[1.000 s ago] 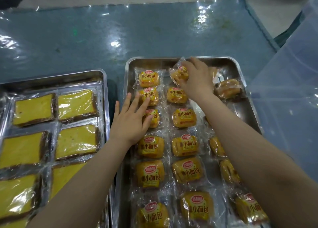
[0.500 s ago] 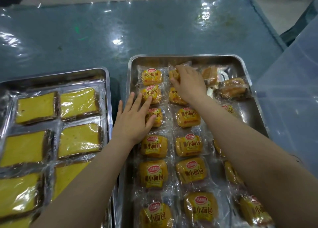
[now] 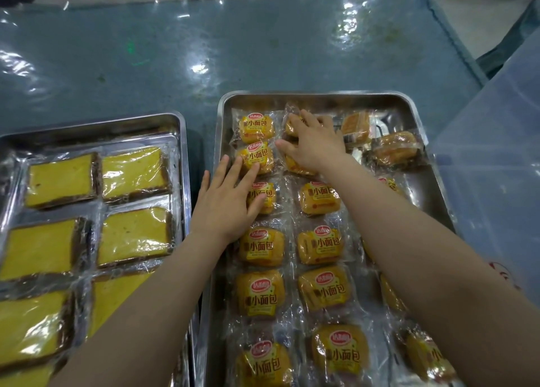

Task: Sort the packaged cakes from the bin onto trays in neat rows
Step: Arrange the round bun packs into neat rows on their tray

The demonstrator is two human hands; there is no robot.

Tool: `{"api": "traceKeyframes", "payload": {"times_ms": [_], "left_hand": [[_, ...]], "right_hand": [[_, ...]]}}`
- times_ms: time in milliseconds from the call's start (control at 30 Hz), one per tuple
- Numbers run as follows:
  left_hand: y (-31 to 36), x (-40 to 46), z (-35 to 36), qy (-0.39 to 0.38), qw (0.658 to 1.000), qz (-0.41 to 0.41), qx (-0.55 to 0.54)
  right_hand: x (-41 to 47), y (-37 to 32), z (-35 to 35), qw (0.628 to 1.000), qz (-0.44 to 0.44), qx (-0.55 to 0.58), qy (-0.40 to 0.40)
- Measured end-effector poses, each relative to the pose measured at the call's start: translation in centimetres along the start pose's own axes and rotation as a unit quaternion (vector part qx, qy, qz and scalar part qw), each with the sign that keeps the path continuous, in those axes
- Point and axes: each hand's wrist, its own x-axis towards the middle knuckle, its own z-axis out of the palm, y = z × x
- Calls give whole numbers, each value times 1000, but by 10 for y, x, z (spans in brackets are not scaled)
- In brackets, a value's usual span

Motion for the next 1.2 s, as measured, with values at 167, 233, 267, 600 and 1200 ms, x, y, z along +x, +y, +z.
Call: {"api": "traceKeyframes", "payload": {"times_ms": [167, 233, 267, 600, 1200], "left_hand": [[0, 0, -1, -5, 1000, 0, 6], [0, 0, 0, -5, 1000, 0, 7], [0, 0, 0, -4, 1000, 1, 8], [-1, 0, 1, -9, 1000, 1, 28], [1, 0, -1, -18, 1000, -1, 23]], "right_hand": [[-16, 5, 4, 1000, -7, 11, 3], [-26, 10, 7, 1000, -12, -3, 9], [-30, 13, 7, 1000, -16, -3, 13], [-56, 16, -3, 991, -45, 96, 78], [-40, 64, -33, 898, 107, 342, 256]]}}
